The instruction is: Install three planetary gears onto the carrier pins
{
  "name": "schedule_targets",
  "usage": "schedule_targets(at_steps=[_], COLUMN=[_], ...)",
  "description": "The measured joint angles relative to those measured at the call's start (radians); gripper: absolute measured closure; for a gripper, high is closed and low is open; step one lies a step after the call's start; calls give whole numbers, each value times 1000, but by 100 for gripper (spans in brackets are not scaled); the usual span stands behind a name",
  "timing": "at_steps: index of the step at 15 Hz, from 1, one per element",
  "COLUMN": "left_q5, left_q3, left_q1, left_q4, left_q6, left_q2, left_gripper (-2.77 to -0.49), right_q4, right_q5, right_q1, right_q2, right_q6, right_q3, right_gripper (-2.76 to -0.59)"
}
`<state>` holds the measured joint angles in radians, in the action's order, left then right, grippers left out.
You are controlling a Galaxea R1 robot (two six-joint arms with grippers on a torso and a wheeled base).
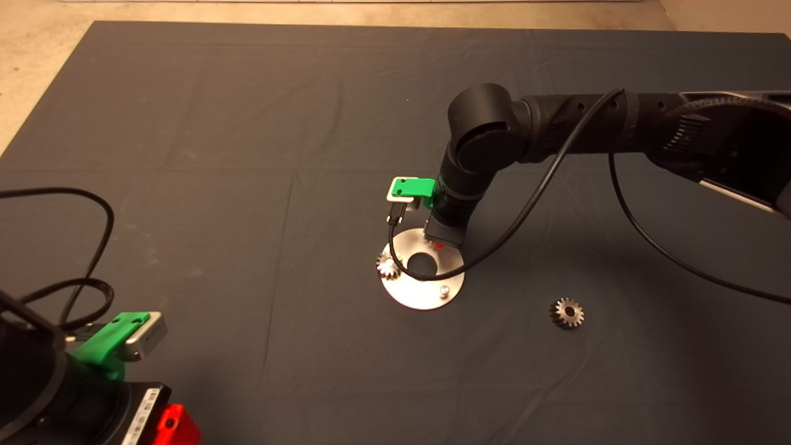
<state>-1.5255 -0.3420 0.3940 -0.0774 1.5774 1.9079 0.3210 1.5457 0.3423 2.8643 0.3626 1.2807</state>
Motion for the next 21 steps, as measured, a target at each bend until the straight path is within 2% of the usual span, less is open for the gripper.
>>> schedule_targets(at_steps=[3, 11, 21], left_q5=[0, 0, 0], left_q3=[0, 0, 0], left_q1=[0, 0, 0], left_q4=[0, 0, 5], left_q6=[0, 0, 0], left_q2=[0, 0, -2], left_gripper=[-262, -262, -262], right_q4=[-1, -15, -34], right_q5=[2, -20, -26], right_q1=[-4, 0, 7], right_q2=[0, -14, -13], right_q6=[0, 0, 0], right_q3=[-14, -1, 19], right_gripper=[-102, -102, -102])
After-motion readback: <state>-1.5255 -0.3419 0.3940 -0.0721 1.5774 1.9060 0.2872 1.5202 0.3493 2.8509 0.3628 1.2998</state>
